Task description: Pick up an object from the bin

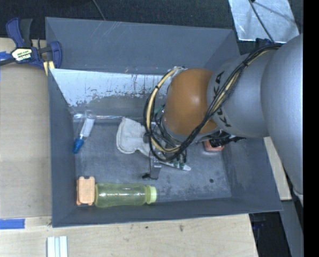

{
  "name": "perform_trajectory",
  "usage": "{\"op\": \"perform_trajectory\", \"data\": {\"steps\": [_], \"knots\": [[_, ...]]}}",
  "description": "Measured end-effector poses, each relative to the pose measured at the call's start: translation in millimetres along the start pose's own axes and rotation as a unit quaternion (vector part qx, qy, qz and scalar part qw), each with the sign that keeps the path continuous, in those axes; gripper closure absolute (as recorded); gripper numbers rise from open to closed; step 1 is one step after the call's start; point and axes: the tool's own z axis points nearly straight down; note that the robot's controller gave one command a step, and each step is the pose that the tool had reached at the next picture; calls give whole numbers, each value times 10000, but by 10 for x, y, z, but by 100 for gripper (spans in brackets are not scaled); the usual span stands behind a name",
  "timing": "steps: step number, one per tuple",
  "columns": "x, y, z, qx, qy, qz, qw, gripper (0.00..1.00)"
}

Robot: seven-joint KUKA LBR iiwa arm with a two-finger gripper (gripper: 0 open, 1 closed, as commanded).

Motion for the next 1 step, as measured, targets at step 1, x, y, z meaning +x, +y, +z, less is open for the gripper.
{"op": "perform_trajectory", "data": {"steps": [1], "knots": [[-257,-26,172,0,8,243,9997,0]]}}
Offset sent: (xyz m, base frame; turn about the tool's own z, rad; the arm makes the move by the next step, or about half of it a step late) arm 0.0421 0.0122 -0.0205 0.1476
